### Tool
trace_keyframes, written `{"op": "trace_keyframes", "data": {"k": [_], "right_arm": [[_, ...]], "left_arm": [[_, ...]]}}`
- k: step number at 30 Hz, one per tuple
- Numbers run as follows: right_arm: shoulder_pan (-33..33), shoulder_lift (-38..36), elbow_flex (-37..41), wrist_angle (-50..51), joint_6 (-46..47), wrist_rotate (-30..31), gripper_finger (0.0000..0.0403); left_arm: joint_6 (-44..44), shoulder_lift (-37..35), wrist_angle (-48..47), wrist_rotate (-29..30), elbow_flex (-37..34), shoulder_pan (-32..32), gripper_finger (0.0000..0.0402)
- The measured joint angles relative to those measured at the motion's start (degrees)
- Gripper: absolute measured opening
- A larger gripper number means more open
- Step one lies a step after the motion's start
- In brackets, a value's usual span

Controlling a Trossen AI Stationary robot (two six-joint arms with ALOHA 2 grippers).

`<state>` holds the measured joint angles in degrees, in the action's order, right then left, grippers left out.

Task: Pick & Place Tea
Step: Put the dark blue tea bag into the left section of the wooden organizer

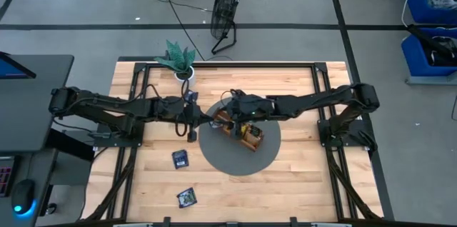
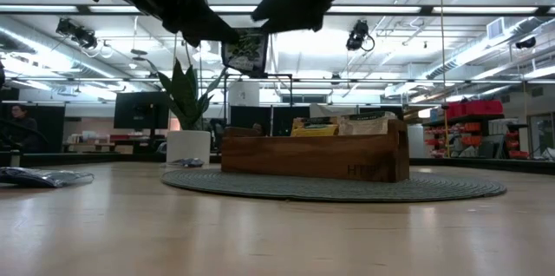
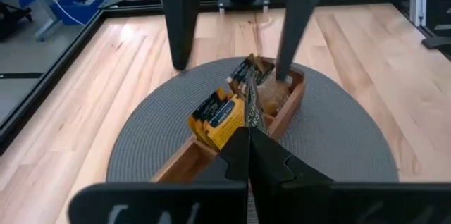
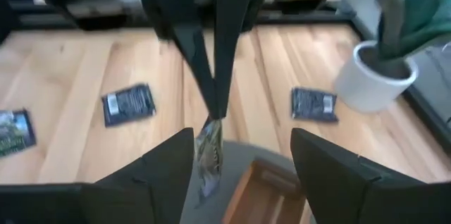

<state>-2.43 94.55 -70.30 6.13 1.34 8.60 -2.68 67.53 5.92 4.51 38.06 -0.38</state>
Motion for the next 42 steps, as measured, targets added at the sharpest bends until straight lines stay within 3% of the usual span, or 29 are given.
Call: {"op": "trace_keyframes", "data": {"k": [15,21,27,34,42], "right_arm": [[0.98,3.61,-2.51,2.09,0.13,-1.04,0.0234],[1.00,3.60,-2.51,2.06,0.25,-4.00,0.0161],[1.00,3.58,-2.51,2.17,-0.89,-4.11,0.0019],[0.98,3.38,-2.56,2.69,-0.30,-1.37,0.0004],[1.02,2.97,-2.52,5.91,1.42,-0.10,0.0002]], "left_arm": [[-1.90,0.00,-1.18,0.09,0.00,-0.11,0.0002],[-2.77,0.00,-0.34,0.09,0.00,-0.11,0.0002],[-2.59,0.00,0.51,0.15,0.00,-0.09,0.0002],[-0.76,-0.01,1.02,0.37,-0.02,-0.04,0.0014],[0.08,-0.46,-1.17,-0.04,-0.02,0.59,0.0089]]}}
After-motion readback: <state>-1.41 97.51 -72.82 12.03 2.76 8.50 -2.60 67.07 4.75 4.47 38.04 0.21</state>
